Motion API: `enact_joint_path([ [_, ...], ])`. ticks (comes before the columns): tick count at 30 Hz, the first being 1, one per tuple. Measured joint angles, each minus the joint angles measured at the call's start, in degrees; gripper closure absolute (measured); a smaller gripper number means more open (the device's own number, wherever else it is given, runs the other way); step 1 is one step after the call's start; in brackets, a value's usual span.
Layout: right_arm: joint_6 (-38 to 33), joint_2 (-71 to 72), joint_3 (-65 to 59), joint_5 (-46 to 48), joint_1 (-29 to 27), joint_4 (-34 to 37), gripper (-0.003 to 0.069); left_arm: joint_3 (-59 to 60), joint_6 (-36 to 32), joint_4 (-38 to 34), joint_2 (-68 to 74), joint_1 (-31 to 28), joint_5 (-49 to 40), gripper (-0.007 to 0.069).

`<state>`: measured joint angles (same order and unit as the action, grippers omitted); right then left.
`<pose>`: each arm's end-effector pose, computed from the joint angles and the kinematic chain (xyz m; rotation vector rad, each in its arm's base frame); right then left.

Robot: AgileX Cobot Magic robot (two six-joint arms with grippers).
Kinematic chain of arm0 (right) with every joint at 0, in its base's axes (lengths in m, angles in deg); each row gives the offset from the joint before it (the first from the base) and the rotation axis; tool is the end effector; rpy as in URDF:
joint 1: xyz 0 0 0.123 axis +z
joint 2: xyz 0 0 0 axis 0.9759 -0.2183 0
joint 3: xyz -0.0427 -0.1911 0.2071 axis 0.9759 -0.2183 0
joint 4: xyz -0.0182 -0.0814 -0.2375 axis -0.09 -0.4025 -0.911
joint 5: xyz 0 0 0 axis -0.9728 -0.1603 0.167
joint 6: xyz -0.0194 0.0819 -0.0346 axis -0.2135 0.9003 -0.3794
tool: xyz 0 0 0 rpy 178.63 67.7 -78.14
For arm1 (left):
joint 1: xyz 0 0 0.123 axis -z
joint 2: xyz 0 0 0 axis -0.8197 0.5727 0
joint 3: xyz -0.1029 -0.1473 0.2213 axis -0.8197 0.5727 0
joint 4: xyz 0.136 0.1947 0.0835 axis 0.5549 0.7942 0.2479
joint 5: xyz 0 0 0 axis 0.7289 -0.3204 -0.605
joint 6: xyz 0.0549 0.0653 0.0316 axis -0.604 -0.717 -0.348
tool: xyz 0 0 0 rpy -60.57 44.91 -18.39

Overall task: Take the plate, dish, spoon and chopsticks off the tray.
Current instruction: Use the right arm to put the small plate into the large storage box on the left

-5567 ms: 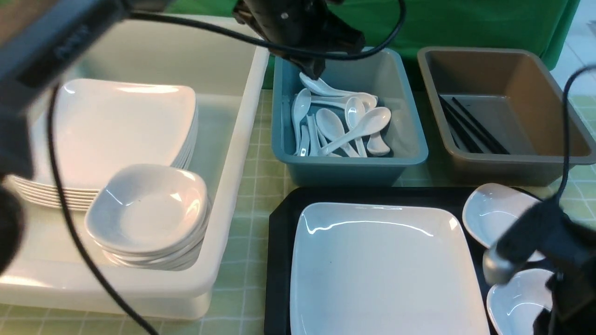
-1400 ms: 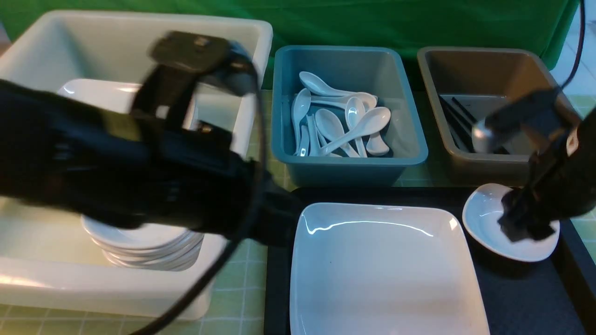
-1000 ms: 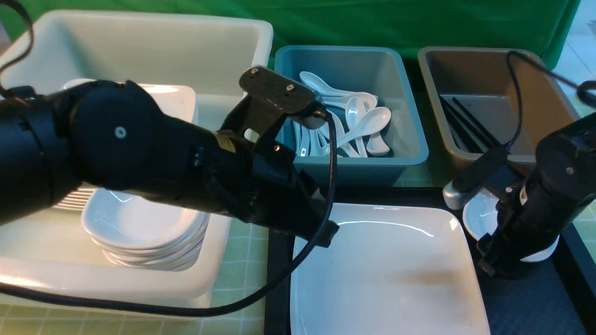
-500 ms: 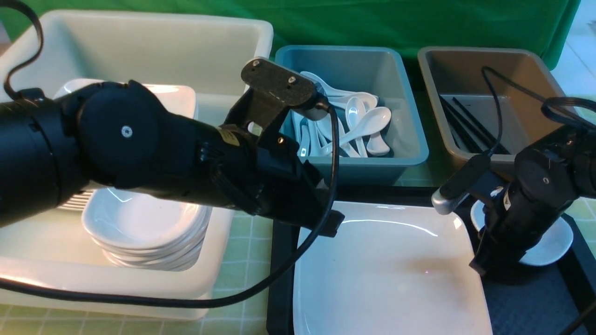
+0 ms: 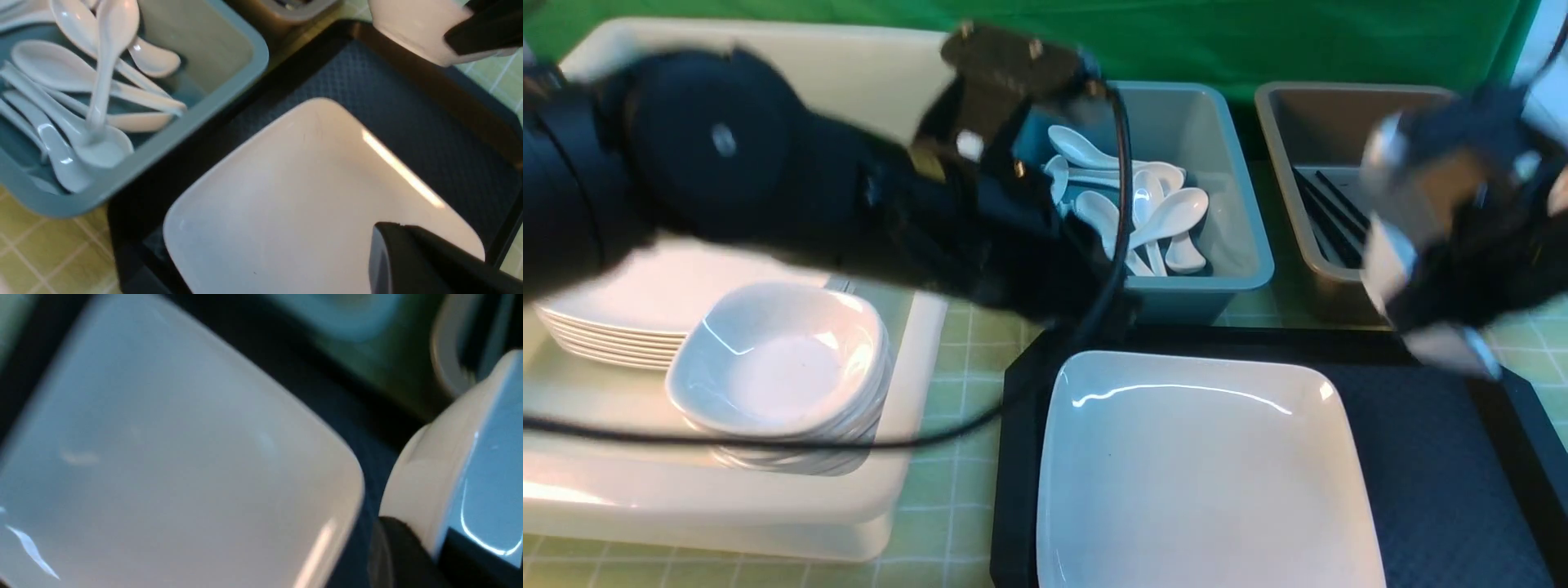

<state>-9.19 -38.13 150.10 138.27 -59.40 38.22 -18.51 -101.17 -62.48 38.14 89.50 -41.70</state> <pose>0.2638 0.1033 0.3499 -0.6590 2.3525 0.2943 0.2506 -0.1967 0.3536 0.7850 2.1176 -0.5822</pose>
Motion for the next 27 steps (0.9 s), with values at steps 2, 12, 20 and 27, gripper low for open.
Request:
enact_joint_path([
  [2, -4.67, 0.34, 3.71, 0.26, 0.64, 7.44, 0.0634, -2.7, 2.31, 2.19, -0.23, -2.96, -2.61, 0.0639],
  [12, -12.5, -17.22, 27.93, 0.6, 21.31, 17.88, 0.0636, -3.33, 9.34, 4.78, -11.25, -34.61, -14.28, 0.0639],
  [20, -11.86, -38.77, 46.51, 0.73, 33.61, 12.38, 0.0636, 9.68, 10.45, 3.91, -22.38, -48.57, -13.57, 0.0639],
  [27, -9.03, -45.67, 51.91, 1.15, 36.48, 4.14, 0.0563, 12.76, 9.77, 3.77, -25.12, -51.14, -12.98, 0.0639],
])
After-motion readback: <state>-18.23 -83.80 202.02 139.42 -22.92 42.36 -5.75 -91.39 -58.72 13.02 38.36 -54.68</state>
